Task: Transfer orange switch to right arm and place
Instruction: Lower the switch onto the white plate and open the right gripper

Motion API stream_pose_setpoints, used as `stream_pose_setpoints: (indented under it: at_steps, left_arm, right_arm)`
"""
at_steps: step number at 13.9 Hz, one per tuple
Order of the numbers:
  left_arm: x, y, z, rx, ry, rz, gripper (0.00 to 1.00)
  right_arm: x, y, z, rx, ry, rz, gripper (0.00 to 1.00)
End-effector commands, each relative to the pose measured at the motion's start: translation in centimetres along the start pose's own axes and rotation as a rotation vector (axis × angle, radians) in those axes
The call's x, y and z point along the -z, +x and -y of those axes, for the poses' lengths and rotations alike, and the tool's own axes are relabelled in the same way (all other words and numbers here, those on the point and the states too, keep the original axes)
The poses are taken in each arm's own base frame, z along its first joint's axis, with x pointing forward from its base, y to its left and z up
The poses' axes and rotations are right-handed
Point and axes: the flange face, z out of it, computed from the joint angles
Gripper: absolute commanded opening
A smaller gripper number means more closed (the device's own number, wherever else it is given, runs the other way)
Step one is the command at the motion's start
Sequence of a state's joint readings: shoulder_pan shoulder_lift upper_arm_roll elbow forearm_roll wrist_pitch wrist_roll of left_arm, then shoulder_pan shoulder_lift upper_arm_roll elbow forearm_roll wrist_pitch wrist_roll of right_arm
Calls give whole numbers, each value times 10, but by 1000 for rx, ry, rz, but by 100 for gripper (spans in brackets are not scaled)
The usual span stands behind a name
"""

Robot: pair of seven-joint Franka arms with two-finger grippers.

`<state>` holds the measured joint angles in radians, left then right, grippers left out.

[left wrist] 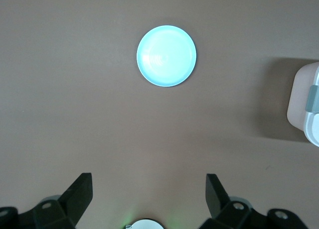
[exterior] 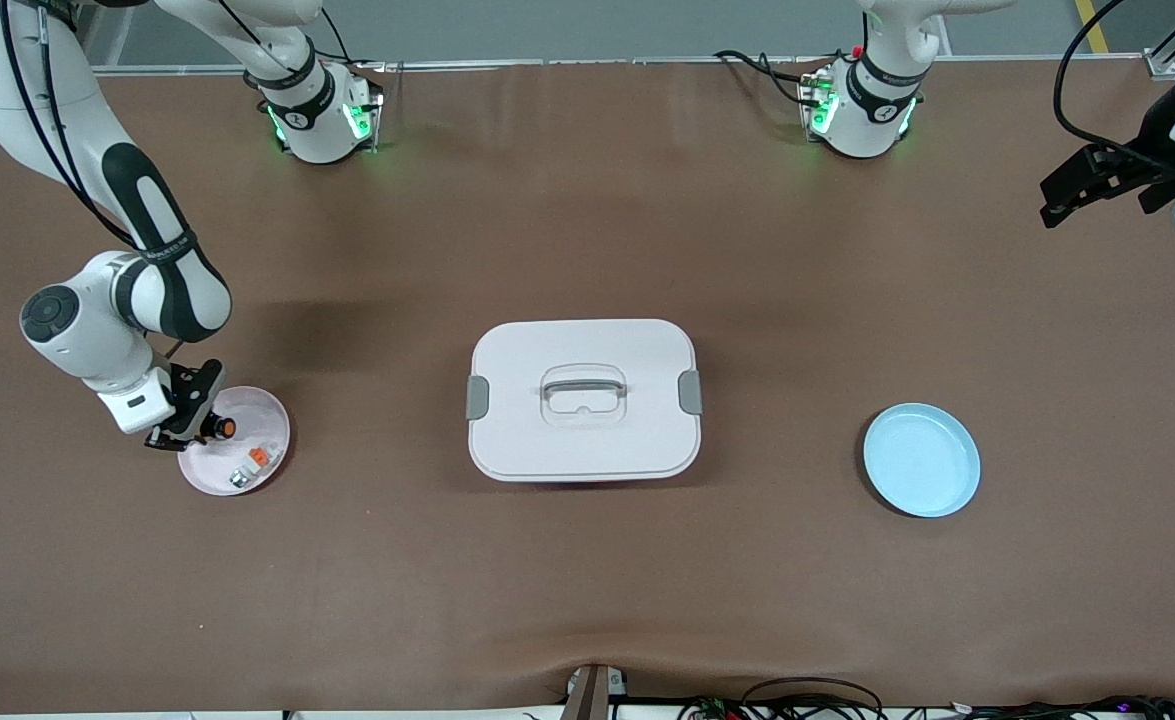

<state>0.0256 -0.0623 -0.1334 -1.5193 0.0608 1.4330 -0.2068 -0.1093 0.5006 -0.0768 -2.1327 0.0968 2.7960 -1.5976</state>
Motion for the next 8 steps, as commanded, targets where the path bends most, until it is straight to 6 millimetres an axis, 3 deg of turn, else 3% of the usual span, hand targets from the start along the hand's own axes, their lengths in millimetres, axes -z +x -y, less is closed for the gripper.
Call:
stream_pose_setpoints:
  at_steps: [1, 8]
  left_arm:
    - [9, -7, -1, -23, 9, -5, 100]
    - [12, -10, 1, -21, 7, -6, 100]
  right_arm:
    - [-2, 1, 5, -20, -2, -9, 0]
    - [-14, 12, 8, -51, 3, -9, 0]
